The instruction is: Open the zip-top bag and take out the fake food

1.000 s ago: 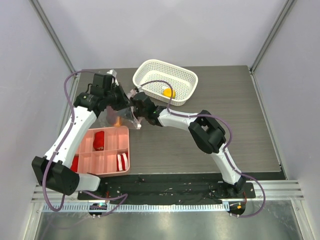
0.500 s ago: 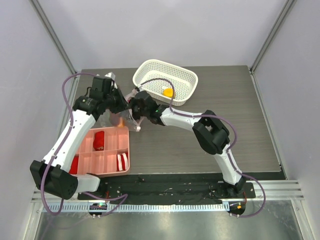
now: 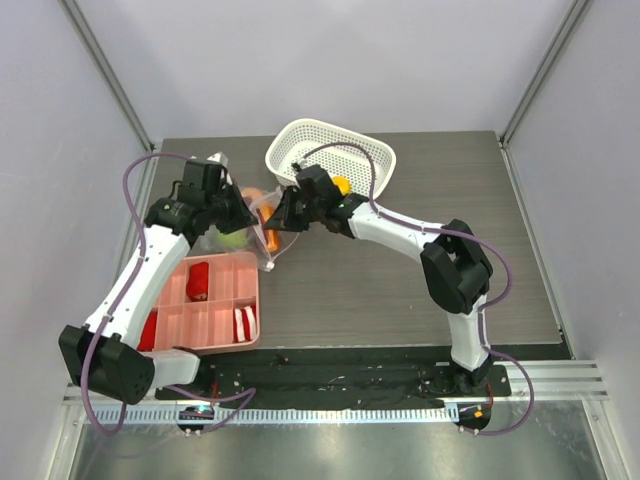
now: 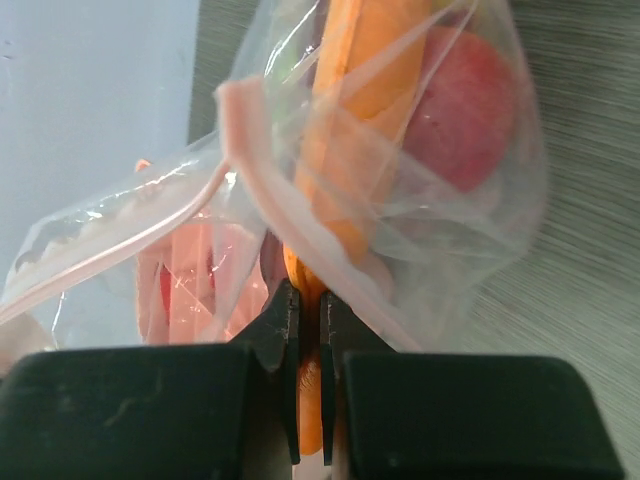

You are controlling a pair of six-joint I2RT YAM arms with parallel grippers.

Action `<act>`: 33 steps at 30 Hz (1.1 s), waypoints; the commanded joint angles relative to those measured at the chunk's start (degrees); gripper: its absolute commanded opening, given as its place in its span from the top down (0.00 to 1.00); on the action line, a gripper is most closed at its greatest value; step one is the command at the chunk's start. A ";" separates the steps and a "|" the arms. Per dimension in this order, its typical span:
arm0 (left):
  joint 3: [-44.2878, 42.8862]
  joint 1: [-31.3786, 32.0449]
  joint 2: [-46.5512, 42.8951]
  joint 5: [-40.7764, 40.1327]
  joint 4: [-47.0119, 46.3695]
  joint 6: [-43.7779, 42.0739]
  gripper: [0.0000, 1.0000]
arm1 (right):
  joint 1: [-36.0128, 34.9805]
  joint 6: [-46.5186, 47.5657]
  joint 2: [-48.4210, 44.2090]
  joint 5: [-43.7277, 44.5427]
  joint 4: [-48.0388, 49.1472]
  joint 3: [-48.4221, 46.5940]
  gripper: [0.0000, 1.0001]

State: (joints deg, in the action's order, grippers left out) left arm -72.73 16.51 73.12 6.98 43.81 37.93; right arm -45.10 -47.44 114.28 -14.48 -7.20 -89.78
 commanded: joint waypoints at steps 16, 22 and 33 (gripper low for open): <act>0.40 -1.04 0.62 -0.83 -3.65 1.09 1.00 | 3.44 6.91 -9.16 -11.79 -17.74 -9.98 0.99; 0.40 -1.92 2.20 -3.19 -2.68 2.23 1.00 | 3.88 14.83 -13.02 -11.80 -21.27 -6.90 0.99; -2.85 -5.97 3.43 -8.20 0.39 1.71 1.00 | 9.59 20.18 -24.53 -12.48 -19.35 2.75 0.99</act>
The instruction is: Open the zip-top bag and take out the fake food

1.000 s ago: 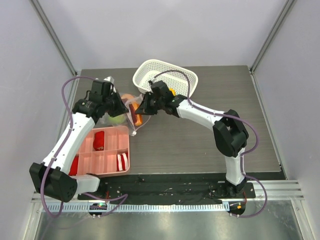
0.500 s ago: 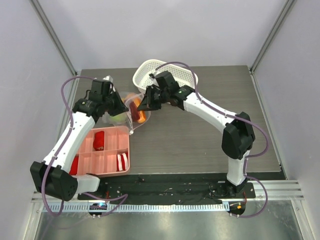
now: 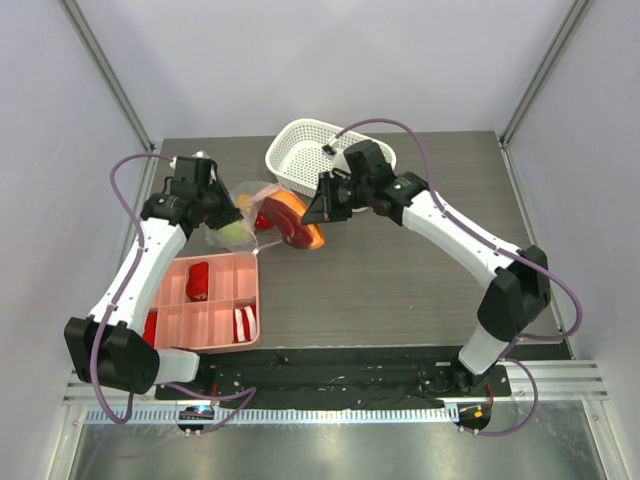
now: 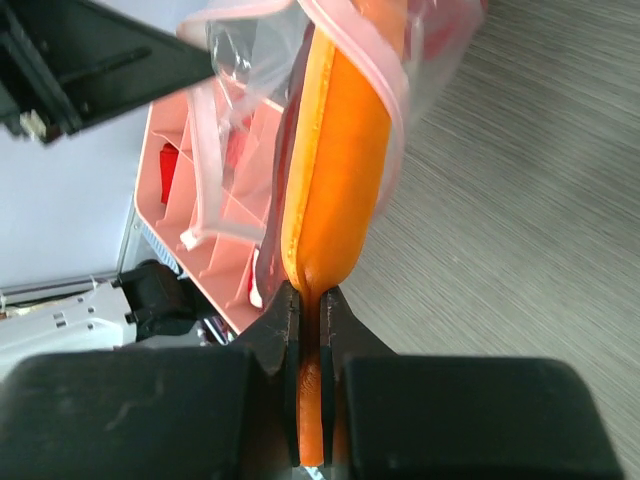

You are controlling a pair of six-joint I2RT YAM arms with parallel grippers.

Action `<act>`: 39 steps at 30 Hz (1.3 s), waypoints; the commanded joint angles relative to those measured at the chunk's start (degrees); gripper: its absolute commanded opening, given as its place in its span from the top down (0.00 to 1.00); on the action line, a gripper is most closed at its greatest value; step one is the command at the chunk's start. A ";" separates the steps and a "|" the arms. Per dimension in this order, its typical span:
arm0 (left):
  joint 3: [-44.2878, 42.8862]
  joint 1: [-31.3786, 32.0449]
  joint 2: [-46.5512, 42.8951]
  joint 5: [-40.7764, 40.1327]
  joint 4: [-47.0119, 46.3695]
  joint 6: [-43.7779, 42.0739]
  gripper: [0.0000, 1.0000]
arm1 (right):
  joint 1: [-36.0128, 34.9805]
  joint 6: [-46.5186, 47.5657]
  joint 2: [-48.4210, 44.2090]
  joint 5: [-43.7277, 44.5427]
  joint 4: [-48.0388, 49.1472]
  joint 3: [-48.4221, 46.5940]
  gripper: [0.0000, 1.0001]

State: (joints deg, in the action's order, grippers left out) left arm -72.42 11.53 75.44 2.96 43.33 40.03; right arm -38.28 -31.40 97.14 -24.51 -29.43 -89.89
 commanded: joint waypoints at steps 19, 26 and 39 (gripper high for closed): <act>-7.65 -1.07 6.39 -3.23 -1.41 0.75 1.00 | 7.44 9.15 -21.65 -17.32 0.18 10.63 0.99; -8.70 -1.33 6.13 -6.37 0.61 -0.47 1.00 | 5.24 14.79 -20.41 -16.37 -5.21 2.54 0.99; -12.20 -1.68 0.94 -13.59 5.00 -5.22 1.00 | 13.14 1.44 0.03 5.62 0.78 -20.72 0.99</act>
State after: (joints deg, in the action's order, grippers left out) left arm -80.27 10.26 78.74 -7.20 47.09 36.93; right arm -29.21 -21.17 84.93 -24.05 -32.51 -104.68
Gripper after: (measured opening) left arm 0.003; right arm 0.080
